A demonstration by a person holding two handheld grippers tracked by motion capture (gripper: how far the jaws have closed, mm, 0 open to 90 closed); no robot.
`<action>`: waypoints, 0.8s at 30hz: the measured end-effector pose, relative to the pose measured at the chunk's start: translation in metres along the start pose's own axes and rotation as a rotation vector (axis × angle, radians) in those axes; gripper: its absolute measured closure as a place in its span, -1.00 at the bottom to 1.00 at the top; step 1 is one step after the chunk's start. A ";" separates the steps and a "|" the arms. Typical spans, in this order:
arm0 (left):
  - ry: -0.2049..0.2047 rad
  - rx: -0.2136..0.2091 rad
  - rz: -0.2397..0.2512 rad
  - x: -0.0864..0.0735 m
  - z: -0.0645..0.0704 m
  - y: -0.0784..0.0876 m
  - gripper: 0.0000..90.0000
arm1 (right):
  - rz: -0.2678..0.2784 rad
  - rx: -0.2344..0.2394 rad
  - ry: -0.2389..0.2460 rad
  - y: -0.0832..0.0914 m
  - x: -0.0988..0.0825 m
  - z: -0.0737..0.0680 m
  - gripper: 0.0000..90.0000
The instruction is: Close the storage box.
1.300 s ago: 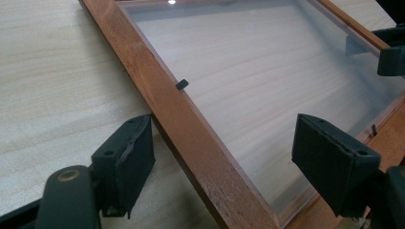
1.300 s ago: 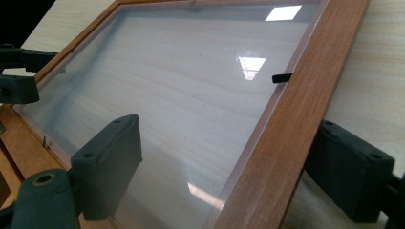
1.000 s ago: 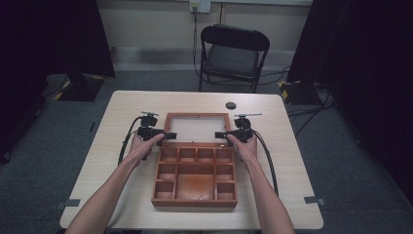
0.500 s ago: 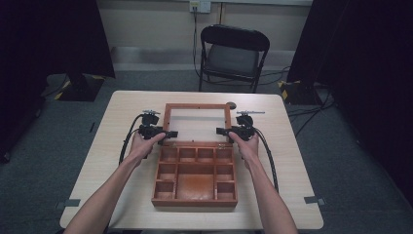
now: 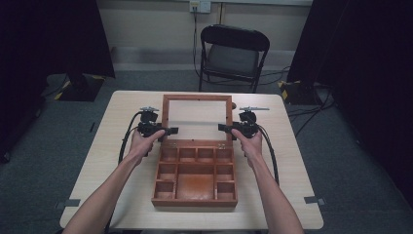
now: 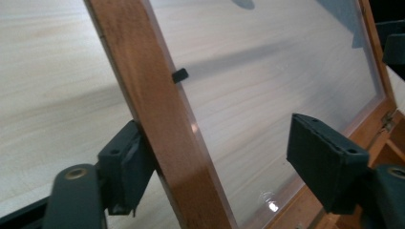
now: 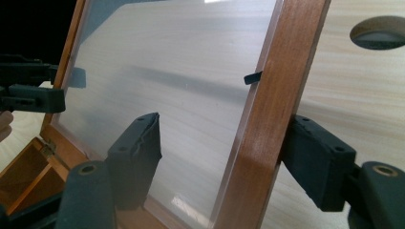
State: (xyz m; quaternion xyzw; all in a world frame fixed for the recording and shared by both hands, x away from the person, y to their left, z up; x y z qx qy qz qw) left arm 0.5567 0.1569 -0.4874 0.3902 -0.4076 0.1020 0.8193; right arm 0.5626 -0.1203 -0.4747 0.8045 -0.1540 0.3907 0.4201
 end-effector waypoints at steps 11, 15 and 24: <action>-0.036 -0.011 0.040 0.009 0.011 0.014 -0.37 | 0.027 0.011 0.033 0.014 0.010 -0.011 -0.34; -0.048 -0.019 0.047 0.011 0.014 0.019 -0.36 | 0.045 0.027 0.030 0.020 0.015 -0.011 -0.27; -0.059 -0.018 0.064 0.011 0.021 0.027 -0.33 | 0.063 0.023 0.044 0.029 0.018 -0.015 -0.18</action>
Point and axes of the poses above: each handheld gripper's, and its own axes: y roughly backward along the jaws, x roughly out of its top, z roughly to its right, the point moved 7 cm from there along -y, roughly forward along the jaws, and after that the axes turned 2 degrees about -x, right-handed, at the moved point
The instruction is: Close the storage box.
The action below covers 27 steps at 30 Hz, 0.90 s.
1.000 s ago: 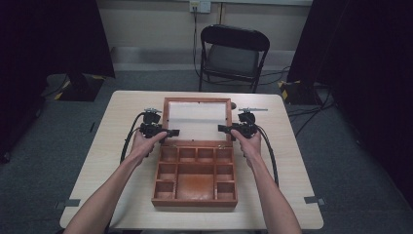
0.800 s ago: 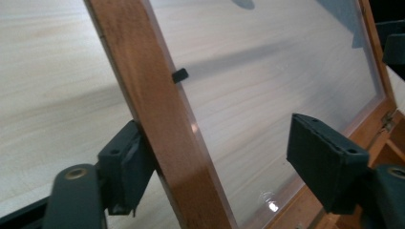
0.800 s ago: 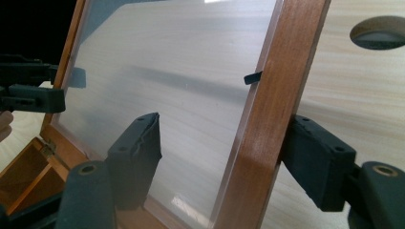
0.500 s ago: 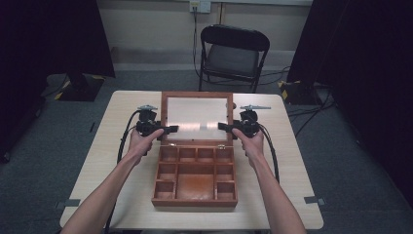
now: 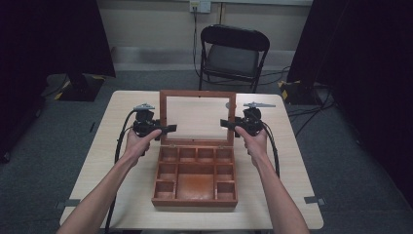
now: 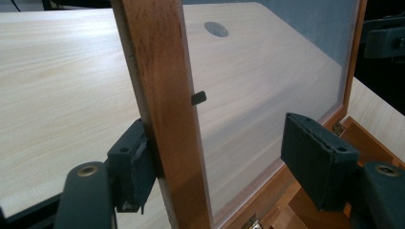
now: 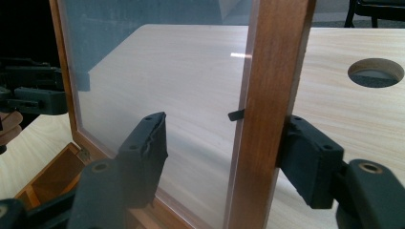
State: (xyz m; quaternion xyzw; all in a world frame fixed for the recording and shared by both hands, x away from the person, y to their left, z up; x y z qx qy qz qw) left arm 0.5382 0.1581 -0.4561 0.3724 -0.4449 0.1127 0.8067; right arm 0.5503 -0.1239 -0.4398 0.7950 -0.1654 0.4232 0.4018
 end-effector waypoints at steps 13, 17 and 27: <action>-0.014 -0.008 0.022 0.002 0.006 0.007 -0.30 | -0.009 -0.005 0.005 -0.003 0.005 -0.009 -0.24; -0.023 -0.005 0.017 0.001 0.007 0.009 -0.28 | -0.015 -0.033 0.027 -0.002 0.006 -0.011 -0.16; -0.049 -0.016 0.016 0.004 0.014 0.018 -0.24 | 0.004 -0.014 0.035 0.010 0.005 -0.015 -0.04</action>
Point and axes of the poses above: each handheld gripper's, and its own axes: y roughly backward along the jaws, x roughly out of its top, z roughly to its right, the point moved 7 cm from there along -y, roughly forward along the jaws, and after that the axes turned 2 degrees about -x, right-handed, at the moved point
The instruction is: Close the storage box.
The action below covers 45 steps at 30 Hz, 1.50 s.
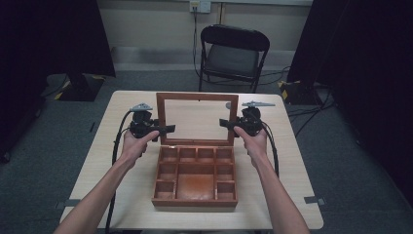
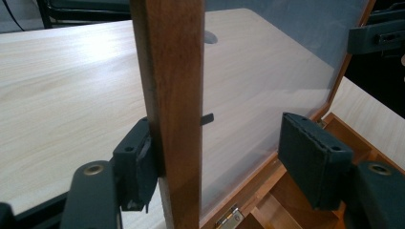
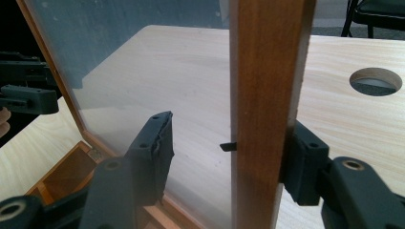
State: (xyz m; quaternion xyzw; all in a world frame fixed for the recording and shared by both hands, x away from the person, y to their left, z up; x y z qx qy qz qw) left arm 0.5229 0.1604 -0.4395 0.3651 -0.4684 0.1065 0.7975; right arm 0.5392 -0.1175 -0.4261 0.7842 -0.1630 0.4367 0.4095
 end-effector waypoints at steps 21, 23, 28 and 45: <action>-0.036 -0.026 0.051 0.005 0.011 0.019 0.03 | 0.032 0.041 0.006 0.026 0.005 -0.019 -0.11; -0.030 -0.033 0.058 0.004 0.012 0.021 0.04 | 0.037 0.043 0.009 0.028 0.006 -0.020 -0.12; -0.049 -0.044 0.046 0.003 0.016 0.026 0.04 | 0.032 0.050 0.012 0.035 0.005 -0.027 -0.16; -0.086 -0.019 0.046 -0.005 0.028 0.034 0.03 | 0.021 0.038 0.041 0.047 -0.003 -0.040 -0.24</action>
Point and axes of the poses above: each handheld gripper's, and its own axes: y roughly backward along the jaws, x roughly out of its top, z roughly to its right, the point moved 7 cm from there along -y, roughly forward along the jaws, and after that the axes turned 2 degrees about -x, right-handed, at the moved point
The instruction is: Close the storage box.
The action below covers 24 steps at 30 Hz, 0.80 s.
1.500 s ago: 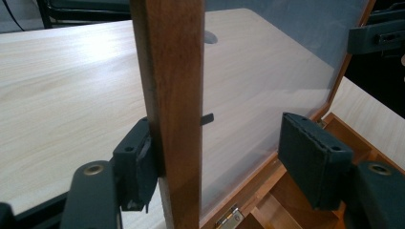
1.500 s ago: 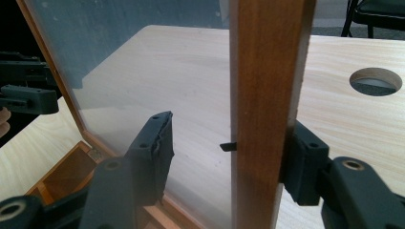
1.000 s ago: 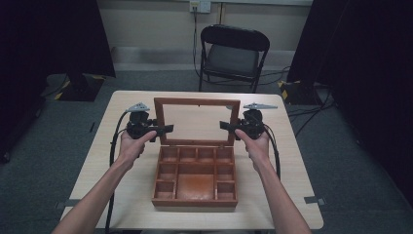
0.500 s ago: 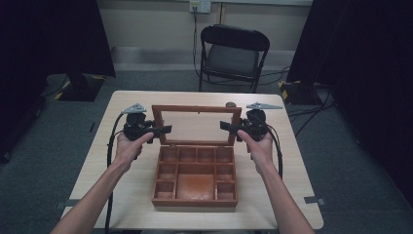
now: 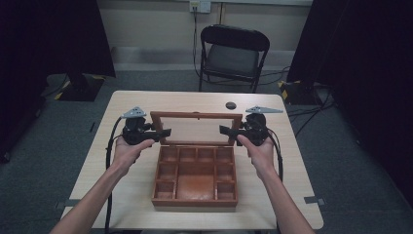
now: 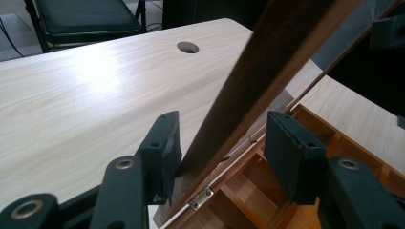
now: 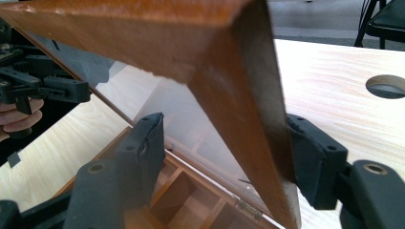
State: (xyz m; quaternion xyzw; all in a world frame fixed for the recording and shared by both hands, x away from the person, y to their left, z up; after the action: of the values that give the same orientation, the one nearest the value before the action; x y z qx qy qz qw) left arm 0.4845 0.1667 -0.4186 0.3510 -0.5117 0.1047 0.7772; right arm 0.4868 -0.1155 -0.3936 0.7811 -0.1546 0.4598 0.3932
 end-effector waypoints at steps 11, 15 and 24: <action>0.010 -0.004 0.004 -0.005 0.004 0.005 -0.20 | 0.008 0.009 -0.002 0.007 -0.002 -0.006 -0.27; 0.017 0.003 0.019 -0.004 0.005 0.008 -0.30 | 0.008 0.013 0.004 0.009 -0.005 -0.008 -0.29; 0.055 0.023 0.030 -0.010 0.004 0.015 -0.42 | 0.007 0.026 -0.004 0.009 -0.011 -0.010 -0.35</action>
State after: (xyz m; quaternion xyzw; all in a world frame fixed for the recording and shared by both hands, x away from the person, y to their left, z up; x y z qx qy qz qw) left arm 0.4692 0.1769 -0.4202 0.3492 -0.4942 0.1321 0.7851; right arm 0.4694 -0.1152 -0.3956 0.7866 -0.1522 0.4616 0.3809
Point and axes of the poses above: each handheld gripper's, and its own axes: y roughly backward along the jaws, x roughly out of its top, z roughly to its right, the point moved 7 cm from there along -y, roughly forward along the jaws, and after that the axes turned 2 degrees about -x, right-handed, at the moved point
